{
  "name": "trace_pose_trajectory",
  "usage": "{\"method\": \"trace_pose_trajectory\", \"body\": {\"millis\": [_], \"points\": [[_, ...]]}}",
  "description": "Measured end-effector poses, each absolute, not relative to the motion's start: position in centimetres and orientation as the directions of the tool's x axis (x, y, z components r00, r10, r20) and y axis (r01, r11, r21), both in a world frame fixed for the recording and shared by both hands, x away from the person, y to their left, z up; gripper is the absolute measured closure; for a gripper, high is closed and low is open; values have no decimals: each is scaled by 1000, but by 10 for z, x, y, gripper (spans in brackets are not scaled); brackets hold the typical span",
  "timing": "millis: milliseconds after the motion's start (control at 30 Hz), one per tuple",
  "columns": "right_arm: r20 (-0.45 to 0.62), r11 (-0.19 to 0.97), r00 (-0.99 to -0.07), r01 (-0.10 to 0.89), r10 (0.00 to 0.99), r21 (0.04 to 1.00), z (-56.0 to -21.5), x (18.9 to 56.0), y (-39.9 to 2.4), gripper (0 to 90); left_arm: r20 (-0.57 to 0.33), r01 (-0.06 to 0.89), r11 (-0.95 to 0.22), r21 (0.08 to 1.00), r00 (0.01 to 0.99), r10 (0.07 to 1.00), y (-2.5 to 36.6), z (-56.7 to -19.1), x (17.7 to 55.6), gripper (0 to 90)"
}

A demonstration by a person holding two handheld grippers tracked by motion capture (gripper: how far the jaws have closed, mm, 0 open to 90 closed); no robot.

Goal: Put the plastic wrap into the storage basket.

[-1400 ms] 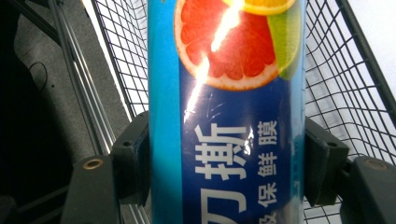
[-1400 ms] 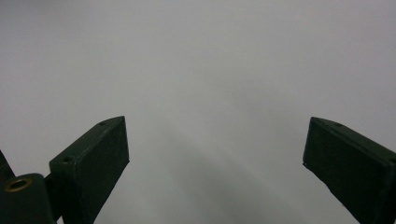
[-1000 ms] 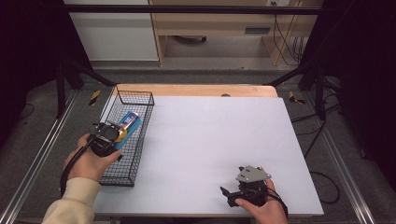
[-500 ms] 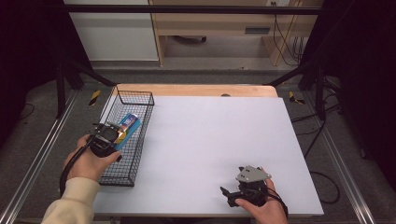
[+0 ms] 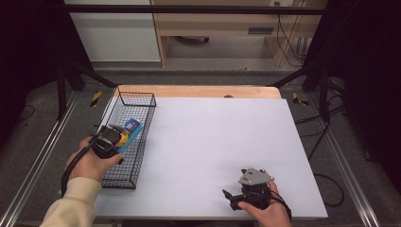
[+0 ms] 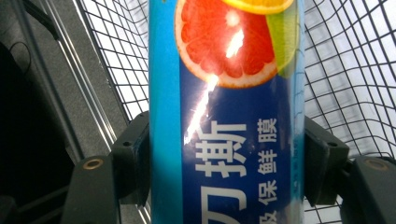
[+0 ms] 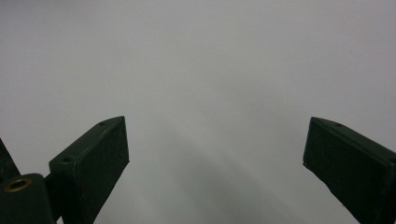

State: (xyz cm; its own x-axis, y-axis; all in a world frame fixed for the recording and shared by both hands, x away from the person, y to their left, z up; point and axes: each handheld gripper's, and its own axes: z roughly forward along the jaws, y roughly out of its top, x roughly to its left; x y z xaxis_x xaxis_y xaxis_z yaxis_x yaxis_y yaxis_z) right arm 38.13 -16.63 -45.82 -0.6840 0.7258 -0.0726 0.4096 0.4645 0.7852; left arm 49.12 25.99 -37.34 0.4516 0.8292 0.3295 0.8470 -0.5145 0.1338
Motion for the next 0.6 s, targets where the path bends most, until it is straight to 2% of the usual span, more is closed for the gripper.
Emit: {"method": "trace_pose_trajectory", "body": {"millis": [533,600], "points": [[-72,472,-690,411,721,780,-460,382,-165,74,306,854,-516,64,476,825,260,-384,502,320],[-70,470,-688,415,722,779,-460,381,-165,74,295,854,-519,31,488,821,258,-386,504,320]]}}
